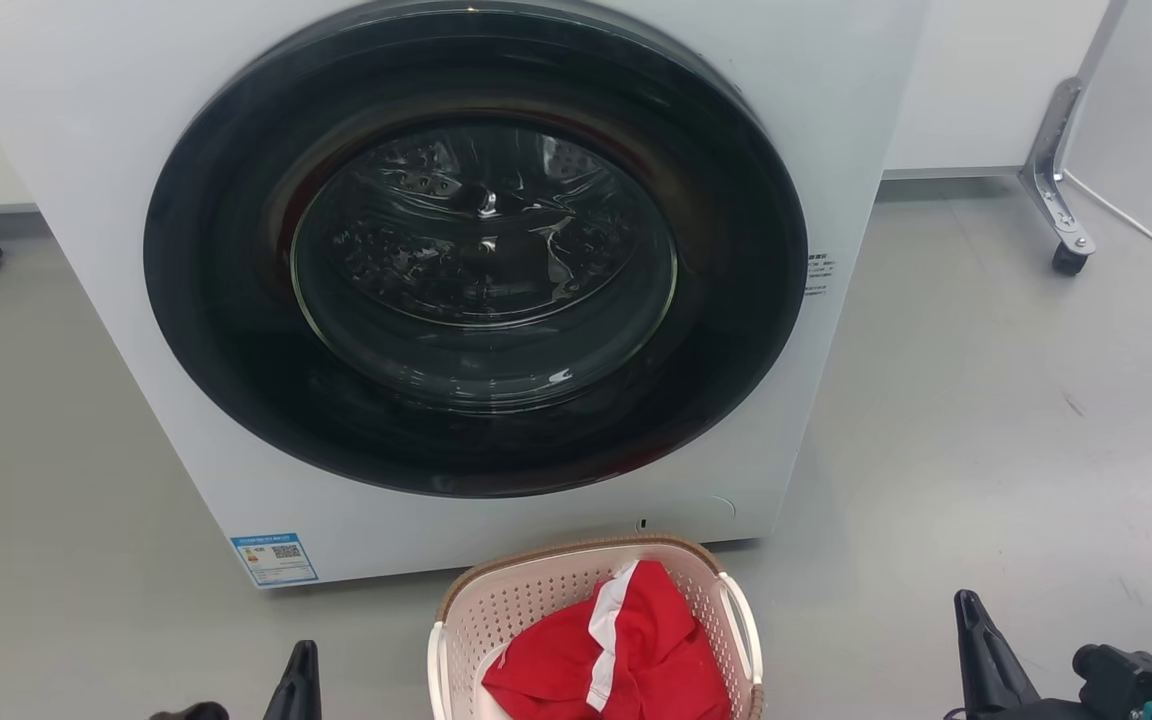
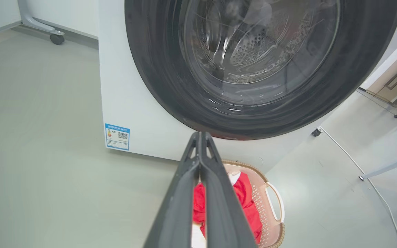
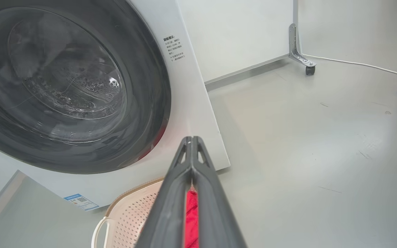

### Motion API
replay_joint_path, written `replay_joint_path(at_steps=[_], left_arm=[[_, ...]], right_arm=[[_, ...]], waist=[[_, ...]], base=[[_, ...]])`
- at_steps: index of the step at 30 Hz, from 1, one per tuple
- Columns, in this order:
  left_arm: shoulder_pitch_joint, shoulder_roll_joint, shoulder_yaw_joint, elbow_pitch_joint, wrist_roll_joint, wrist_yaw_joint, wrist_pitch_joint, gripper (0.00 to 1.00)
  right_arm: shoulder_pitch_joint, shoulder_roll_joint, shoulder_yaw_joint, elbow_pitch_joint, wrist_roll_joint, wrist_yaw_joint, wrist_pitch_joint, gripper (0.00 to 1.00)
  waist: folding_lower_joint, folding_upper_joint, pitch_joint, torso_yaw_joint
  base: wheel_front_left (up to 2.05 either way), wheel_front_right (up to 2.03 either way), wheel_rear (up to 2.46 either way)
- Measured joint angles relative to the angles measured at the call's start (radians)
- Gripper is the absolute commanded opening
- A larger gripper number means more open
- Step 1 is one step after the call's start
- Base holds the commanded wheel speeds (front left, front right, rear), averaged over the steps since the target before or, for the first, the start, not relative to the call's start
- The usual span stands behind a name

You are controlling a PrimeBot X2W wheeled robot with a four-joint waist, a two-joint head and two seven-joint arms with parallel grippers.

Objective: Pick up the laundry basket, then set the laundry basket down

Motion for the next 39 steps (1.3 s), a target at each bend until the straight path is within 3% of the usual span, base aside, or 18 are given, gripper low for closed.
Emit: replay_joint_path(at_steps=[39], left_arm=[[-0.082, -0.027, 0.125, 0.057, -0.488, -0.093, 0.114, 0.0]], right_arm=[[-0.043, 0.071, -0.187, 0.024, 0.473, 0.097, 0.146, 0.0]], waist=[[0.0, 0.0, 0.019, 0.015]], base=[[0.0, 0.0, 0.0]])
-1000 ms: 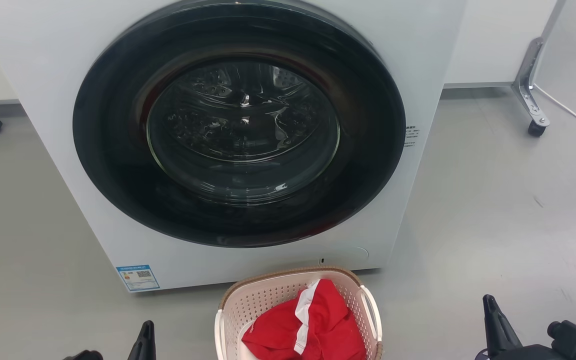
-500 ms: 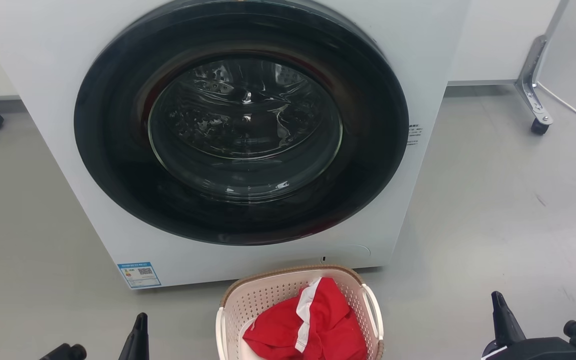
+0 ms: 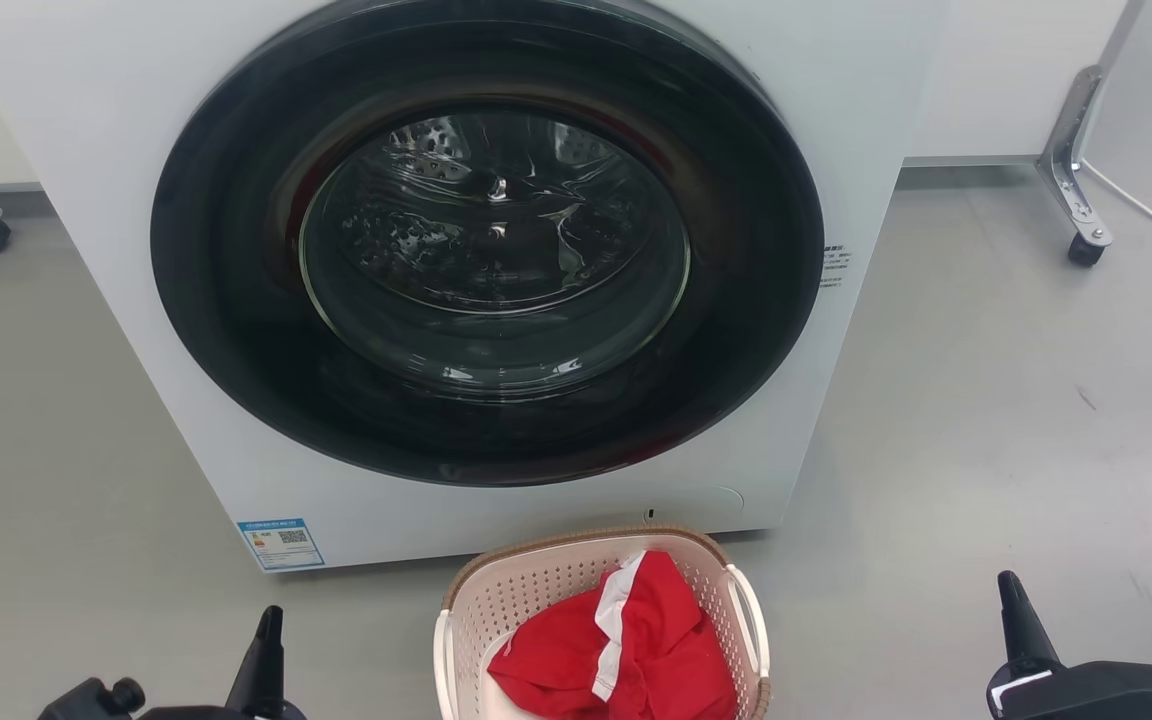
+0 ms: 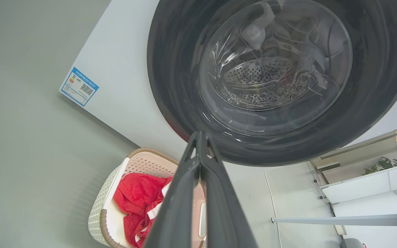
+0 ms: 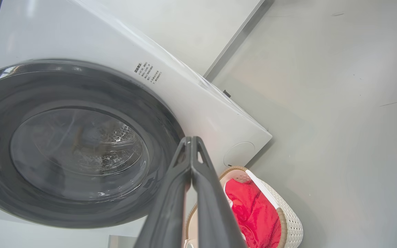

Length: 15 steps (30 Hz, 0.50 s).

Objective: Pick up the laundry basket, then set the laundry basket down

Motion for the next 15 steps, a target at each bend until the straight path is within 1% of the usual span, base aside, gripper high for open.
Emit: replay_joint_path(at_steps=[15], left_arm=[[-0.037, -0.01, 0.046, 0.023, -0.185, -0.039, 0.043, 0.0]], right_arm=[[-0.02, 0.028, -0.07, 0.009, 0.176, 0.035, 0.053, 0.0]], waist=[[0.0, 0.0, 0.007, 0.006]], base=[[0.0, 0.0, 0.0]])
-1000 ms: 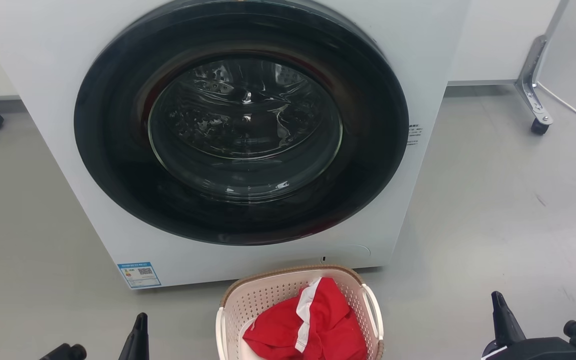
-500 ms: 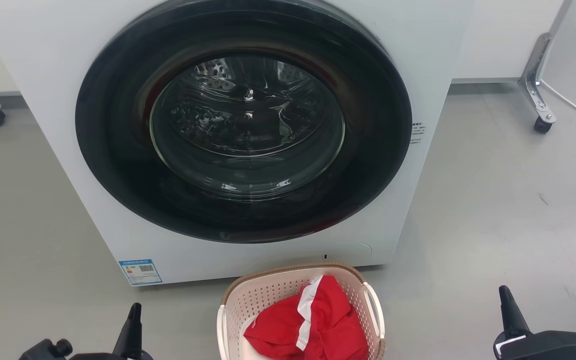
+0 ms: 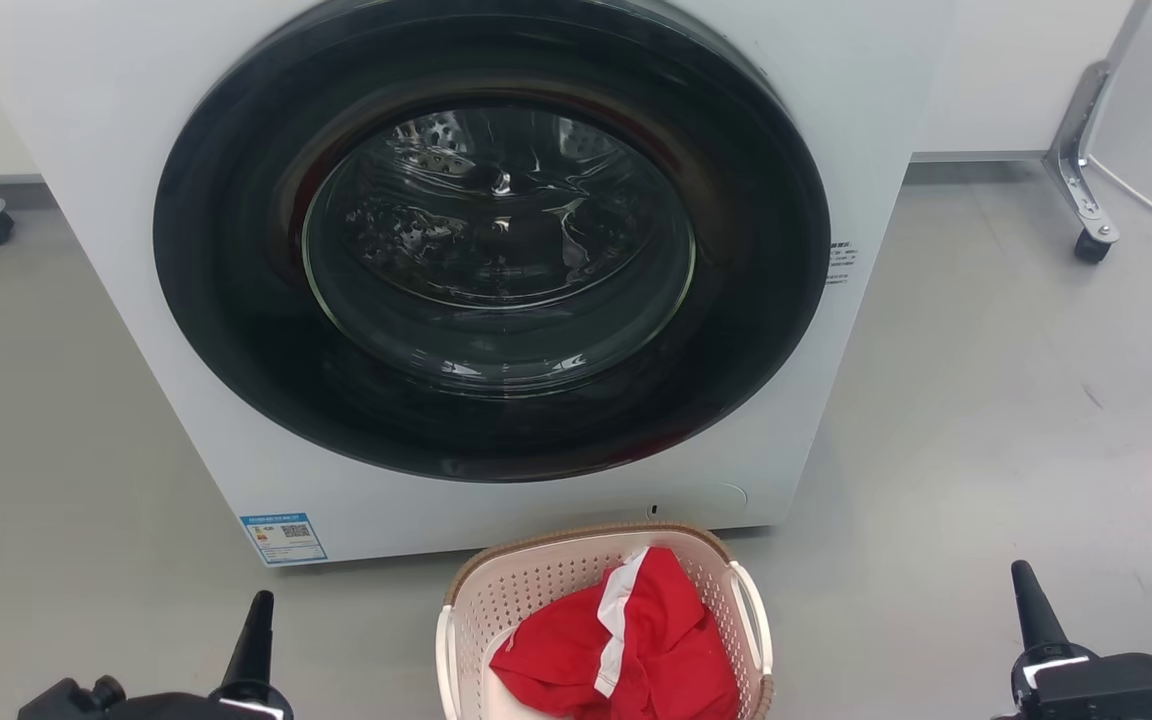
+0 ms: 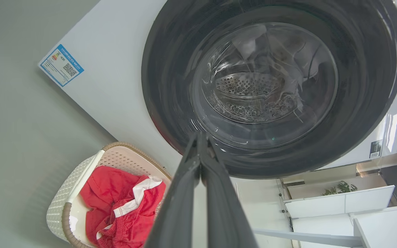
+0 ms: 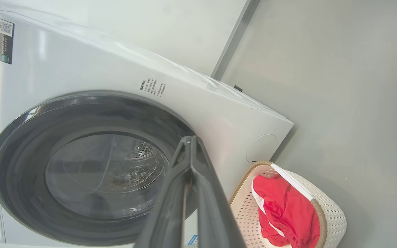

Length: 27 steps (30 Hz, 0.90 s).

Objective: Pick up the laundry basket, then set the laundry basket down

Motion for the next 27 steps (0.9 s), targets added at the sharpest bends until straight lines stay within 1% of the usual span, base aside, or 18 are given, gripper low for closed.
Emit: replay_joint_path(at_steps=[9, 10, 27], left_arm=[[-0.016, -0.004, 0.029, 0.013, -0.113, -0.023, 0.023, 0.0], [-0.021, -0.006, 0.034, 0.017, -0.142, -0.026, 0.028, 0.0], [-0.064, -0.02, 0.091, 0.041, -0.352, -0.07, 0.073, 0.0]], right_arm=[[-0.003, 0.017, -0.041, 0.007, 0.109, 0.021, 0.034, 0.0], [-0.006, 0.021, -0.051, 0.009, 0.132, 0.026, 0.036, 0.0], [-0.025, 0.052, -0.131, 0.018, 0.336, 0.07, 0.097, 0.0]], waist=[[0.0, 0.0, 0.004, 0.003], [0.0, 0.0, 0.005, 0.004], [0.0001, 0.0, 0.014, 0.01]], base=[[0.0, 0.0, 0.0], [0.0, 0.0, 0.0], [0.0, 0.0, 0.0]])
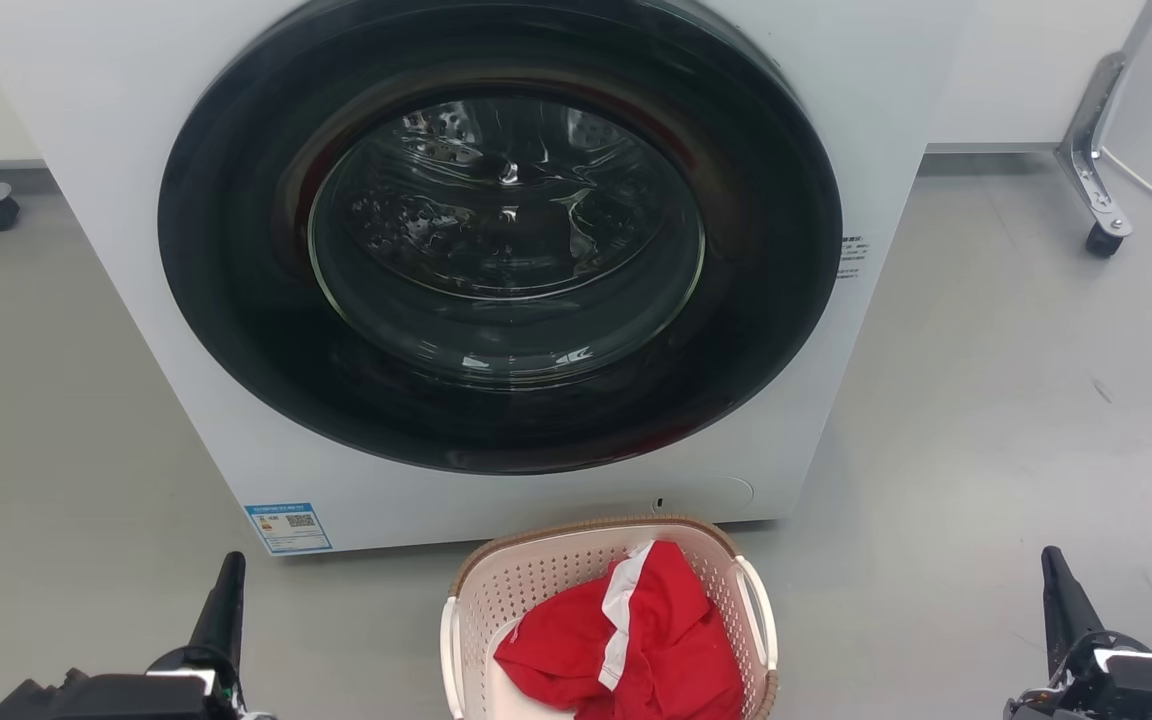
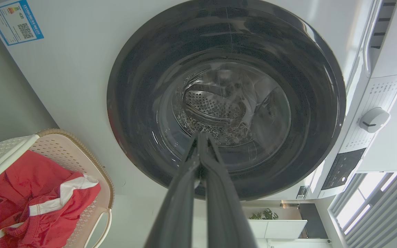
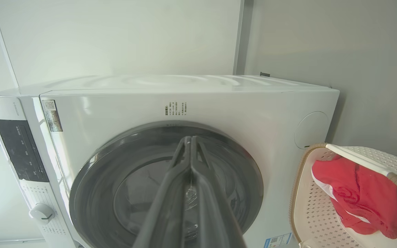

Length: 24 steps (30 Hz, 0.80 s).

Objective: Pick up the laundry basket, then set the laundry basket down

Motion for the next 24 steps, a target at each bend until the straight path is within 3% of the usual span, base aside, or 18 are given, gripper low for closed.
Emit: replay_joint_path(at_steps=[24], left_arm=[[-0.012, -0.004, 0.005, 0.003, -0.033, -0.008, 0.006, 0.0]], right_arm=[[-0.014, 0.004, -0.01, 0.002, 0.024, 0.006, 0.008, 0.0]], waist=[[0.0, -0.0001, 0.001, 0.001]], base=[[0.0, 0.0, 0.0]])
